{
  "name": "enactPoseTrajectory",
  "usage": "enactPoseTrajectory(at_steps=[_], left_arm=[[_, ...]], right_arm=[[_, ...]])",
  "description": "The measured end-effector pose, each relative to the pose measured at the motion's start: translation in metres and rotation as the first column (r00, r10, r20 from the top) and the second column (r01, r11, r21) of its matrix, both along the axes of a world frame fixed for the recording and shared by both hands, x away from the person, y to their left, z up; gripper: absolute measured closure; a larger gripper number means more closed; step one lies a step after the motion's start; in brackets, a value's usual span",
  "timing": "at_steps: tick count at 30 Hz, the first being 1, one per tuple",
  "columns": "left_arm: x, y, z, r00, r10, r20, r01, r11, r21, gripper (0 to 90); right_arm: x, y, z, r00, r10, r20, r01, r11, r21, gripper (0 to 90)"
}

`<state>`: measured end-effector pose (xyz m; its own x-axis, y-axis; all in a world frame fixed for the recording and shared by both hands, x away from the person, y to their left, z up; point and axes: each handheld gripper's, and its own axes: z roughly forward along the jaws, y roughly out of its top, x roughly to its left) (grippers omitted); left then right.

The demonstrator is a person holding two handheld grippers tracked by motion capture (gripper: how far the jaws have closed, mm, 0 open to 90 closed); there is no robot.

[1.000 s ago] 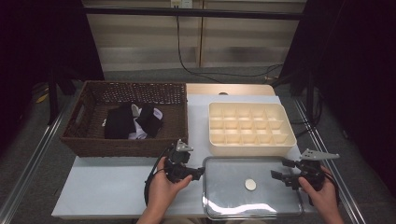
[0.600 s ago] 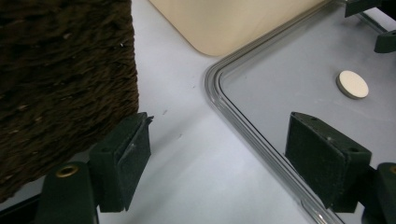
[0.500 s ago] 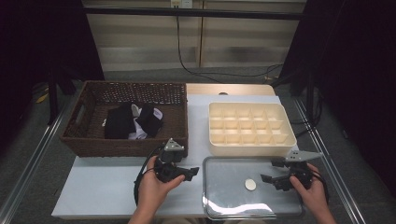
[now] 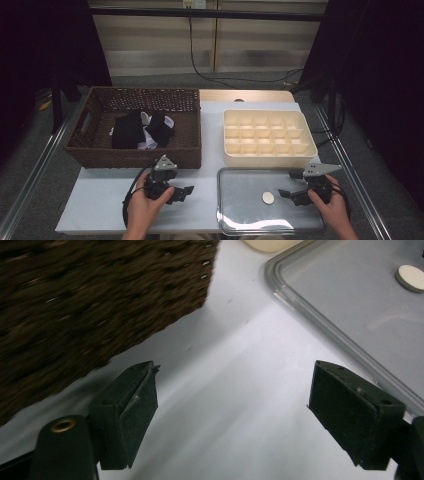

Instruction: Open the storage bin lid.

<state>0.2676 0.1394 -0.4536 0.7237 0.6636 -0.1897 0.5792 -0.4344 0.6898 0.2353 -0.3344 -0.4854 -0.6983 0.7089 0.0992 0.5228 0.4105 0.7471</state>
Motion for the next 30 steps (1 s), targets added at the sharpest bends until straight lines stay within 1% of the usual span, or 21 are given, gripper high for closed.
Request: enactPoseTrajectory(at_steps=[1,2,4,6,7,8,9,10,11,12,13,14,17,18,22,23,24,27,28,29,30], left_arm=[[0.0,0.0,0.0,1.0,0.0,0.0,0.0,1.0,0.0,19.6],[0.0,0.009,0.0,1.0,0.007,0.006,-0.007,1.0,0.005,19.2],[0.0,0.012,-0.002,0.9999,0.007,0.009,-0.007,1.0,0.001,18.9],[0.0,0.02,-0.01,0.9996,0.002,0.029,-0.003,0.9992,0.04,18.7],[0.0,0.022,-0.013,0.9994,-0.006,0.035,0.004,0.9988,0.049,18.7],[0.0,0.024,-0.016,0.9986,-0.009,0.052,0.005,0.9979,0.065,18.5],[0.0,0.025,-0.018,0.9981,-0.019,0.059,0.014,0.997,0.076,18.1],[0.0,0.025,-0.018,0.9981,-0.019,0.059,0.014,0.997,0.076,18.0],[0.0,0.028,-0.026,0.996,-0.032,0.083,0.023,0.994,0.106,17.7],[0.0,0.029,-0.027,0.9958,-0.034,0.085,0.024,0.993,0.116,17.5],[0.0,0.029,-0.027,0.9958,-0.034,0.085,0.024,0.993,0.116,17.0],[-0.001,0.031,-0.03,0.9924,-0.051,0.112,0.039,0.9933,0.109,16.4],[-0.001,0.031,-0.031,0.991,-0.051,0.124,0.037,0.9934,0.109,15.3],[-0.001,0.032,-0.033,0.9901,-0.051,0.131,0.038,0.9947,0.095,14.9],[-0.001,0.033,-0.033,0.9892,-0.062,0.133,0.049,0.9941,0.096,14.3],[-0.001,0.033,-0.034,0.9892,-0.071,0.128,0.059,0.9939,0.093,13.1],[-0.001,0.032,-0.034,0.9892,-0.068,0.13,0.055,0.9937,0.098,12.4],[0.0,0.032,-0.034,0.9891,-0.076,0.126,0.065,0.9937,0.091,10.1],[-0.001,0.032,-0.034,0.9881,-0.083,0.13,0.069,0.9918,0.107,9.6],[-0.001,0.032,-0.034,0.9883,-0.084,0.127,0.071,0.9918,0.107,9.6],[0.001,0.031,-0.034,0.9884,-0.106,0.109,0.096,0.9907,0.097,5.9]], right_arm=[[0.0,0.0,0.0,1.0,0.0,0.0,0.0,1.0,0.0,16.9],[0.0,0.001,0.0,1.0,0.001,0.005,-0.001,1.0,-0.006,16.9],[-0.001,0.001,0.0,0.9999,0.003,0.01,-0.003,1.0,-0.013,16.9],[-0.001,0.002,0.0,0.9999,0.002,0.013,-0.002,1.0,-0.02,16.9],[-0.001,0.002,0.0,0.9999,0.001,0.013,-0.001,1.0,-0.022,16.9],[-0.001,0.002,-0.001,0.9999,0.004,0.016,-0.003,1.0,-0.023,16.9],[-0.002,0.002,0.0,0.9998,0.005,0.021,-0.004,1.0,-0.029,16.8],[-0.002,0.003,-0.001,0.9997,0.005,0.022,-0.005,0.999,-0.032,16.8],[-0.002,0.003,-0.001,0.9997,0.006,0.023,-0.005,0.999,-0.033,16.8],[-0.002,0.003,-0.001,0.9997,0.006,0.024,-0.005,0.999,-0.035,16.8],[-0.002,0.003,-0.001,0.9997,0.006,0.025,-0.005,0.999,-0.035,16.8],[-0.002,0.003,-0.001,0.9997,0.006,0.025,-0.006,0.999,-0.034,16.8],[-0.002,0.003,-0.001,0.9997,0.007,0.024,-0.006,0.999,-0.032,16.8],[-0.002,0.003,-0.001,0.9997,0.006,0.024,-0.006,0.999,-0.032,16.8],[-0.002,0.003,-0.001,0.9996,0.008,0.027,-0.007,0.999,-0.036,16.7],[-0.002,0.003,-0.001,0.9996,0.008,0.028,-0.007,0.999,-0.037,16.7],[-0.002,0.004,-0.001,0.9995,0.008,0.029,-0.007,0.999,-0.038,16.7],[-0.002,0.004,-0.001,0.9995,0.009,0.03,-0.008,0.999,-0.04,16.6],[-0.002,0.004,-0.001,0.9995,0.009,0.03,-0.008,0.999,-0.039,16.6],[-0.002,0.004,-0.001,0.9995,0.009,0.03,-0.008,0.999,-0.039,16.6],[-0.002,0.003,-0.001,0.9995,0.009,0.029,-0.008,0.999,-0.038,16.6]])
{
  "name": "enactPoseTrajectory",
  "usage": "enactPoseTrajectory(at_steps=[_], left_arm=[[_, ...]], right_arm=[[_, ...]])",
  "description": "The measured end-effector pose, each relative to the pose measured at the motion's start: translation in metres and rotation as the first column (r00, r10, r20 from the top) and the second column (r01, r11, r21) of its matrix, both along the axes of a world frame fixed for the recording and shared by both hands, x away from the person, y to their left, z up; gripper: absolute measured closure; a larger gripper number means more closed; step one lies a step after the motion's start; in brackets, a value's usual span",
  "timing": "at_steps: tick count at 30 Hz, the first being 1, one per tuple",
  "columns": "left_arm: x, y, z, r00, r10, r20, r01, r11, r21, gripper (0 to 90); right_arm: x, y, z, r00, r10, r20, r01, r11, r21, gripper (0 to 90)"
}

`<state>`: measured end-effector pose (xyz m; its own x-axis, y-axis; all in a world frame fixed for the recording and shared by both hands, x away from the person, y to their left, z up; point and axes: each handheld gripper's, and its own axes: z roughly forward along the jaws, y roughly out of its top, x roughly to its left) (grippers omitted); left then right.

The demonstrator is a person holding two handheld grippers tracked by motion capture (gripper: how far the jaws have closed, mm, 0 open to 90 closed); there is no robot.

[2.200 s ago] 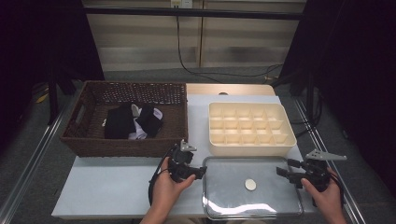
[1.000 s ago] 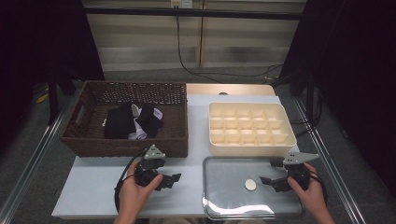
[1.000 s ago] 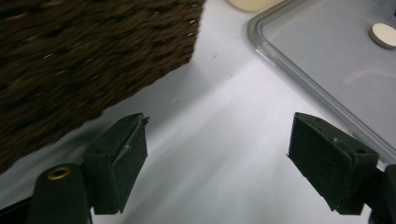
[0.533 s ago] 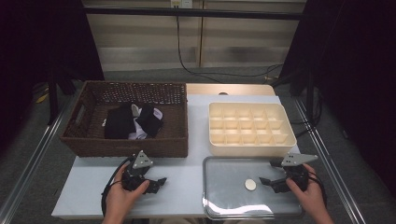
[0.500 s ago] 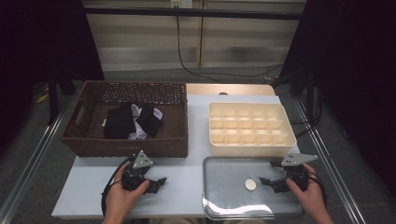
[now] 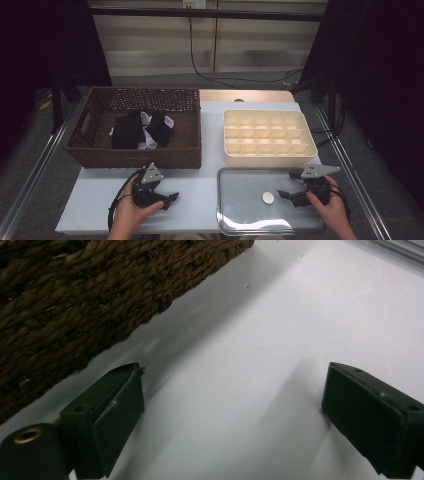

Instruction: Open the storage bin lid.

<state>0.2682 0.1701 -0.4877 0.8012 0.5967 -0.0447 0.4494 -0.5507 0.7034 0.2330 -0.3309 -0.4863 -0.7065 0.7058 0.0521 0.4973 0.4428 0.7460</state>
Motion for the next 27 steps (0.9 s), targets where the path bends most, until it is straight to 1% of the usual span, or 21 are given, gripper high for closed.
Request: enactPoseTrajectory(at_steps=[1,2,3,5,6,7,10,11,13,14,15,16,18,19,21,22,23,24,25,26,27], left_arm=[[0.001,0.0,0.0,0.9999,-0.013,0.004,0.013,0.9999,0.01,3.6],[0.001,0.0,0.0,0.9999,-0.013,0.004,0.013,0.9999,0.01,3.9],[0.001,-0.001,0.002,0.9998,-0.021,0.002,0.02,0.9994,0.029,4.1],[0.002,-0.001,0.003,0.9997,-0.024,-0.006,0.024,0.9991,0.034,9.3],[0.002,0.0,0.005,0.9999,-0.015,-0.008,0.015,0.9993,0.035,9.3],[0.003,0.003,0.008,0.9994,-0.011,-0.033,0.011,0.9999,0.0,17.1],[0.002,0.005,0.011,0.9992,-0.01,-0.04,0.01,0.9999,-0.011,17.0],[0.0,0.008,0.017,0.9992,-0.012,-0.039,0.012,0.9999,-0.007,17.0],[0.0,0.009,0.019,0.9988,-0.014,-0.046,0.013,0.9998,-0.017,17.0],[-0.001,0.012,0.025,0.9984,-0.017,-0.054,0.016,0.9997,-0.017,17.0],[-0.001,0.012,0.025,0.9984,-0.017,-0.054,0.016,0.9997,-0.017,17.0],[-0.002,0.015,0.03,0.998,-0.013,-0.062,0.013,0.9999,-0.003,17.0],[-0.002,0.018,0.035,0.9976,-0.019,-0.067,0.019,0.9998,0.002,17.3],[-0.002,0.019,0.037,0.997,-0.013,-0.076,0.013,0.9999,-0.002,17.6],[-0.002,0.02,0.04,0.9973,-0.013,-0.072,0.013,0.9999,0.002,17.6],[0.0,0.023,0.045,0.997,-0.013,-0.076,0.014,0.9999,0.005,17.8],[0.0,0.023,0.045,0.997,-0.013,-0.076,0.014,0.9999,0.005,18.1],[0.001,0.025,0.049,0.9967,-0.007,-0.08,0.008,0.9999,0.008,18.1],[0.001,0.025,0.049,0.9967,-0.007,-0.08,0.008,0.9999,0.008,18.1],[0.002,0.026,0.053,0.9972,-0.007,-0.074,0.008,0.9998,0.019,18.1],[0.003,0.028,0.058,0.9969,-0.012,-0.078,0.012,0.9999,0.01,18.1]], right_arm=[[0.0,0.0,0.0,1.0,0.0,0.0,0.0,1.0,-0.001,16.6],[0.0,0.0,0.0,1.0,0.0,0.0,0.0,1.0,-0.001,16.6],[0.0,0.0,0.0,1.0,-0.001,0.0,0.001,1.0,-0.001,16.7],[0.0,0.0,0.0,1.0,0.0,0.0,0.0,1.0,-0.001,16.6],[0.0,0.0,0.0,1.0,0.0,0.0,0.0,1.0,-0.001,16.7],[0.0,0.0,0.0,1.0,0.0,0.0,0.0,1.0,-0.001,16.6],[0.0,0.0,0.0,1.0,0.0,0.0,0.0,1.0,-0.001,16.7],[0.0,0.0,0.0,1.0,0.0,-0.001,0.0,1.0,0.003,16.7],[0.0,0.0,0.0,1.0,-0.001,-0.003,0.001,1.0,0.005,16.7],[0.0,0.0,0.0,1.0,-0.001,-0.002,0.001,1.0,0.005,16.7],[0.0,0.0,0.0,1.0,-0.001,-0.002,0.001,1.0,0.005,16.7],[0.0,0.0,0.0,1.0,0.0,0.0,0.0,1.0,0.001,16.7],[0.0,0.0,0.0,1.0,0.0,0.001,0.0,1.0,-0.001,16.6],[0.0,0.0,0.0,1.0,0.0,0.001,0.0,1.0,-0.001,16.6],[0.0,0.0,0.0,1.0,0.0,0.0,0.0,1.0,0.0,16.7],[0.0,0.0,0.0,1.0,0.0,0.001,0.0,1.0,-0.002,16.7],[0.0,0.0,0.0,1.0,-0.001,0.0,0.001,1.0,-0.005,16.6],[-0.001,0.001,0.0,1.0,-0.004,0.002,0.004,1.0,-0.01,16.6],[-0.001,0.001,0.0,1.0,-0.004,0.002,0.004,1.0,-0.01,16.6],[-0.001,0.001,0.0,1.0,0.0,0.007,0.0,1.0,-0.014,16.4],[-0.001,0.001,0.0,1.0,-0.002,0.006,0.002,1.0,-0.014,16.3]])
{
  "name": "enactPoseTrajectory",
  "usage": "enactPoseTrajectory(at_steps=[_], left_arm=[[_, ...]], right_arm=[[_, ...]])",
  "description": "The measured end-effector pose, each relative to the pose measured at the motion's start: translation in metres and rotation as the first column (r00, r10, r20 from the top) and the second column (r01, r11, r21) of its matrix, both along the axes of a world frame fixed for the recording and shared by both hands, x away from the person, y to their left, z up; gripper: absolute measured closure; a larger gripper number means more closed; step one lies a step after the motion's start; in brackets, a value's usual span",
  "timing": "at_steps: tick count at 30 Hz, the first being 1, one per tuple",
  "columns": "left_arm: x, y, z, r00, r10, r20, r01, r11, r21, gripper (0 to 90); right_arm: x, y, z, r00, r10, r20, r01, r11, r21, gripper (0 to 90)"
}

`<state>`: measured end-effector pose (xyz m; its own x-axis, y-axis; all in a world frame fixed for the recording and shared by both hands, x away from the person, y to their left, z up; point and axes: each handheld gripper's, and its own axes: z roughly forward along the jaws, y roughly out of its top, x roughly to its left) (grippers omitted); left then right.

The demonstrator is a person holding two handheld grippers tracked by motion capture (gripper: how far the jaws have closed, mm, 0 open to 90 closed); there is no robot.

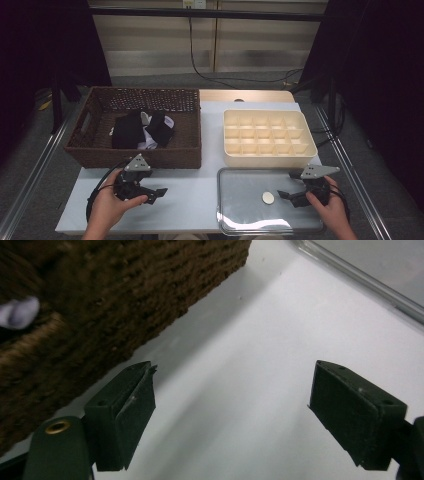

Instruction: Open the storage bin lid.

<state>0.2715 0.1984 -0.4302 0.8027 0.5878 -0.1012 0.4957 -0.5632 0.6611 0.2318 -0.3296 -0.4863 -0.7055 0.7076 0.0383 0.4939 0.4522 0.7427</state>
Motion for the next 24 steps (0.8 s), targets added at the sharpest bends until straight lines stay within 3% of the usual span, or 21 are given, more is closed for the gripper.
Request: enactPoseTrajectory(at_steps=[6,10,24], left_arm=[[0.004,0.005,0.013,1.0,0.003,-0.008,-0.003,1.0,0.0,18.2],[0.007,0.008,0.024,0.9991,0.008,-0.041,-0.009,0.9999,-0.009,18.4],[0.019,0.012,0.045,0.9987,0.004,-0.05,-0.004,1.0,0.009,19.3]], right_arm=[[0.0,0.0,0.0,1.0,0.001,0.003,-0.001,1.0,0.0,16.3],[0.0,0.0,0.0,1.0,0.001,0.002,-0.001,1.0,0.0,16.3],[0.0,0.0,0.0,1.0,0.0,0.0,0.0,1.0,0.001,16.4]])
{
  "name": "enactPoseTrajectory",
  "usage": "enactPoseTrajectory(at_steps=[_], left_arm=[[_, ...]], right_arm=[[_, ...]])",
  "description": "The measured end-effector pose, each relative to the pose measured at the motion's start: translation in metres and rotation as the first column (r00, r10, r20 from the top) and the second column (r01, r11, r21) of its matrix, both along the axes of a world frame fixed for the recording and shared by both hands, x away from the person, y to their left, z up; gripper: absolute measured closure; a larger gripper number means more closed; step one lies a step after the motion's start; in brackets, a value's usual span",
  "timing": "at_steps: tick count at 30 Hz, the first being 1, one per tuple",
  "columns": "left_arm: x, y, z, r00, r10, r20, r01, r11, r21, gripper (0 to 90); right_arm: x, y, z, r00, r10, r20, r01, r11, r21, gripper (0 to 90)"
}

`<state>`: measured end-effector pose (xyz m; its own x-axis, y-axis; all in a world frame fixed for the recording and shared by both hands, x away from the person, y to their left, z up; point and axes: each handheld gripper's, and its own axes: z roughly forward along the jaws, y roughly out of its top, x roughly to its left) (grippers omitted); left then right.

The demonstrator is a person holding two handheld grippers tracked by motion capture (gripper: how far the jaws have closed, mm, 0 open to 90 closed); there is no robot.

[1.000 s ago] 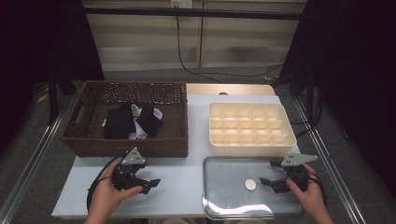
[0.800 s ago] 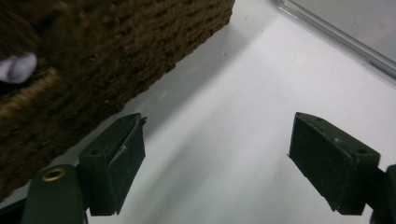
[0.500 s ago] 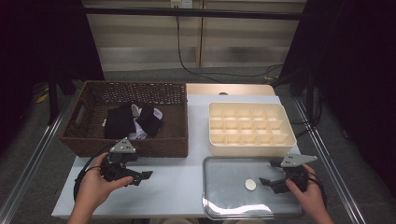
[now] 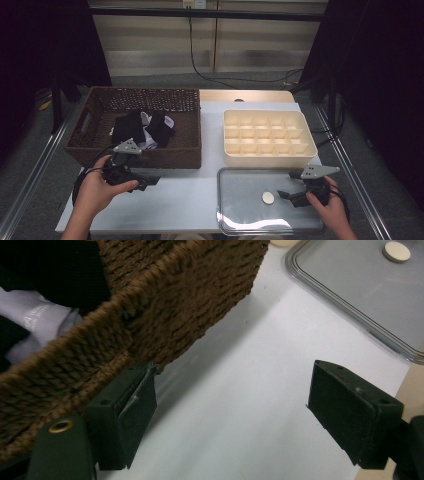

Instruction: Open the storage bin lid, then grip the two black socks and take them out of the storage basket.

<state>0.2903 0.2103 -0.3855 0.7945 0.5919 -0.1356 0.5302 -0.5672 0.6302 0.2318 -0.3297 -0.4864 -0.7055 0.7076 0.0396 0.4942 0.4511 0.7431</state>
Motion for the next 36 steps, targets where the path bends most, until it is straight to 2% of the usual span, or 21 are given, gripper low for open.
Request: enactPoseTrajectory(at_steps=[5,13,19,20,22,27,32,36], left_arm=[[0.002,0.0,0.005,1.0,-0.003,0.006,0.003,1.0,0.002,19.5],[0.01,-0.002,0.012,0.9998,-0.016,-0.007,0.017,0.9998,0.014,19.5],[0.02,-0.007,0.022,0.9994,-0.035,-0.005,0.035,0.9991,0.025,19.7],[0.02,-0.007,0.022,0.9995,-0.031,-0.012,0.031,0.9994,0.015,19.7],[0.023,-0.008,0.025,0.9996,-0.028,-0.004,0.028,0.9991,0.031,19.8],[0.027,-0.009,0.028,0.9999,-0.011,0.002,0.011,0.9997,0.024,19.8],[0.038,-0.01,0.029,0.9999,0.011,0.01,-0.011,0.9995,0.03,19.9],[0.047,-0.009,0.029,0.9994,0.032,0.014,-0.032,0.9993,0.018,20.0]], right_arm=[[0.0,0.0,0.0,1.0,0.001,-0.001,-0.001,1.0,0.002,16.4],[0.0,0.0,0.0,1.0,0.001,0.005,-0.001,1.0,-0.001,16.3],[0.0,0.0,0.0,1.0,0.001,0.003,-0.001,1.0,-0.001,16.3],[0.0,0.0,0.0,1.0,0.001,0.003,-0.001,1.0,-0.001,16.3],[0.0,0.0,0.0,1.0,0.001,0.004,-0.001,1.0,-0.001,16.3],[0.0,0.0,0.0,1.0,0.001,0.005,-0.001,1.0,-0.002,16.3],[-0.001,0.0,0.0,1.0,-0.001,0.002,0.001,1.0,-0.002,16.3],[0.0,0.0,0.0,1.0,-0.001,0.003,0.001,1.0,-0.002,16.3]])
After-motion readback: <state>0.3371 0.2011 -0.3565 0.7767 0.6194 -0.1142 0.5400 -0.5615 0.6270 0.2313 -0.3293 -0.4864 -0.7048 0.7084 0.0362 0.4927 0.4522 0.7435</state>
